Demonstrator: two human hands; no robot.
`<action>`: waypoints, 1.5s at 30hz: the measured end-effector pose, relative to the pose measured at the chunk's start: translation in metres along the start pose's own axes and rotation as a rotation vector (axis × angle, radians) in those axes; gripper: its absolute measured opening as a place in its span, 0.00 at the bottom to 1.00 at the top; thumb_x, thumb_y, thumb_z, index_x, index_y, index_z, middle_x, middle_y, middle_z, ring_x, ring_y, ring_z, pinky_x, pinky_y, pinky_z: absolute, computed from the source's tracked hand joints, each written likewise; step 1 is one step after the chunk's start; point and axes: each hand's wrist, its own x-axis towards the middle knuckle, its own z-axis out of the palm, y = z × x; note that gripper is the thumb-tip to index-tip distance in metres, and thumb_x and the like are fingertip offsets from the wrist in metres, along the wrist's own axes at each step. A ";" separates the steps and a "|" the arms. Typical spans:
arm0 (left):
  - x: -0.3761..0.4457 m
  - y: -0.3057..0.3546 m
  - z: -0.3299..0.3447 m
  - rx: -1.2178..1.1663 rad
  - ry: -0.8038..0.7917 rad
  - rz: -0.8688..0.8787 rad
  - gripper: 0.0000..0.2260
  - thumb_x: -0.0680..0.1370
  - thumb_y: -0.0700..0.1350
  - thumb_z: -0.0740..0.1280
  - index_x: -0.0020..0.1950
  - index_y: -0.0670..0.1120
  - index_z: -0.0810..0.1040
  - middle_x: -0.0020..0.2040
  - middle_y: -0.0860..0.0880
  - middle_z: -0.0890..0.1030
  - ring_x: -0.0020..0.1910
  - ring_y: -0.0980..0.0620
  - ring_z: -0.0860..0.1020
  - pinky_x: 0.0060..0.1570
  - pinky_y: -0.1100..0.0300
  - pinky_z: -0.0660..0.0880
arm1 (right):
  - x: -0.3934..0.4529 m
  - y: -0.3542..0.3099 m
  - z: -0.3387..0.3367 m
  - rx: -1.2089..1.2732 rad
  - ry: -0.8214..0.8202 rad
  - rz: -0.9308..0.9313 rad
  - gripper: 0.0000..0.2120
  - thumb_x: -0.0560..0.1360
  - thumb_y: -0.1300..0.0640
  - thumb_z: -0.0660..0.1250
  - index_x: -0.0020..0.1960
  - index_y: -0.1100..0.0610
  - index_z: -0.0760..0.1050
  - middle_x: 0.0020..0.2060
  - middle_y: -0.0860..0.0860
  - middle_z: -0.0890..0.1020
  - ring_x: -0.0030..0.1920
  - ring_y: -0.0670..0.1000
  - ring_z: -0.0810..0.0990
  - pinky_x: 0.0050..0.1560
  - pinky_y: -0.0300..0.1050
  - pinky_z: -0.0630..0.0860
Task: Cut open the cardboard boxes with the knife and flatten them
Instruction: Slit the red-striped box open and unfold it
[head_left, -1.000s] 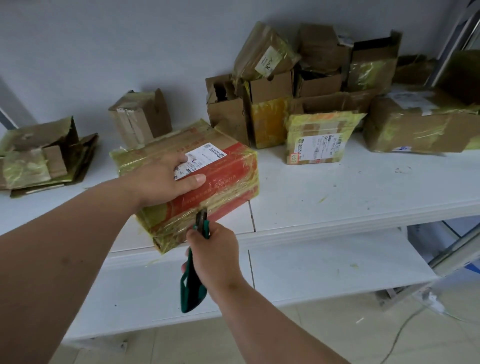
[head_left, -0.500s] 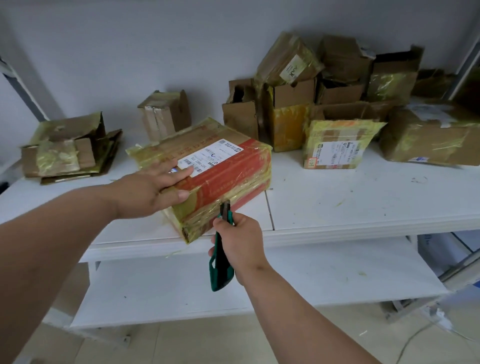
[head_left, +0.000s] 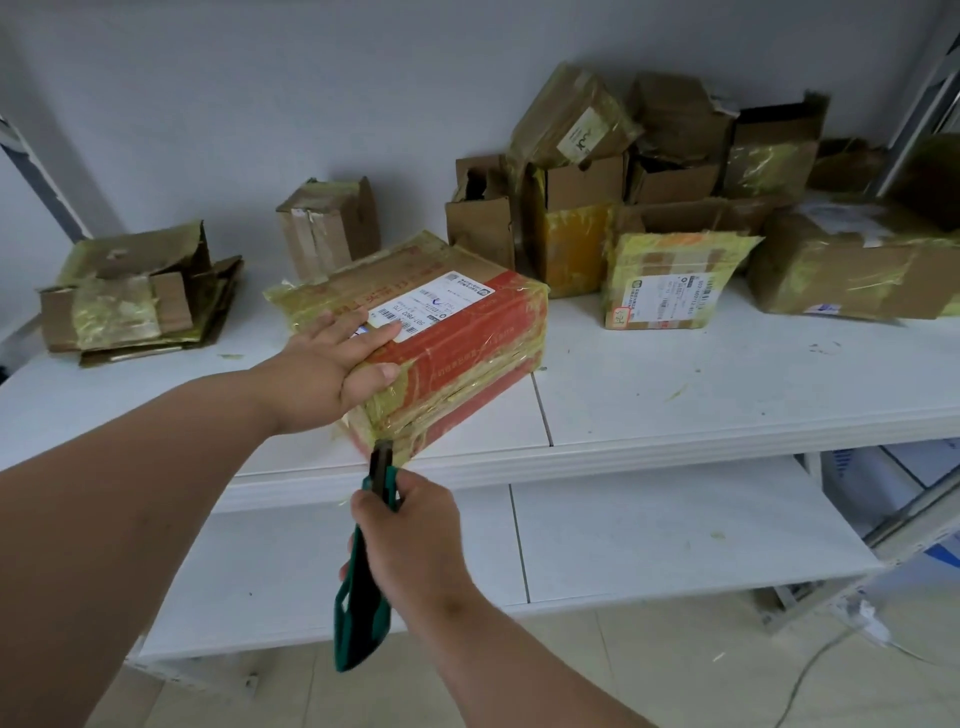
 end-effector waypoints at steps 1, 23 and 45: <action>0.000 0.001 0.000 -0.001 -0.003 -0.003 0.42 0.62 0.78 0.40 0.76 0.69 0.46 0.81 0.53 0.45 0.79 0.47 0.40 0.76 0.46 0.42 | -0.002 0.003 0.004 -0.016 -0.003 -0.005 0.07 0.75 0.60 0.62 0.38 0.57 0.69 0.31 0.58 0.73 0.27 0.57 0.78 0.32 0.48 0.76; -0.023 0.011 -0.028 0.350 0.138 -0.035 0.38 0.63 0.78 0.41 0.73 0.72 0.56 0.65 0.54 0.70 0.63 0.49 0.67 0.53 0.53 0.65 | 0.011 0.001 -0.057 -0.172 0.160 -0.104 0.07 0.78 0.58 0.65 0.47 0.47 0.77 0.27 0.45 0.75 0.25 0.47 0.75 0.40 0.57 0.82; -0.010 0.046 -0.014 0.071 0.123 -0.095 0.29 0.79 0.64 0.54 0.79 0.57 0.56 0.79 0.55 0.57 0.77 0.49 0.59 0.72 0.50 0.60 | 0.038 0.012 -0.073 -0.753 0.462 -0.644 0.27 0.75 0.48 0.53 0.70 0.51 0.74 0.38 0.48 0.79 0.33 0.50 0.77 0.29 0.45 0.76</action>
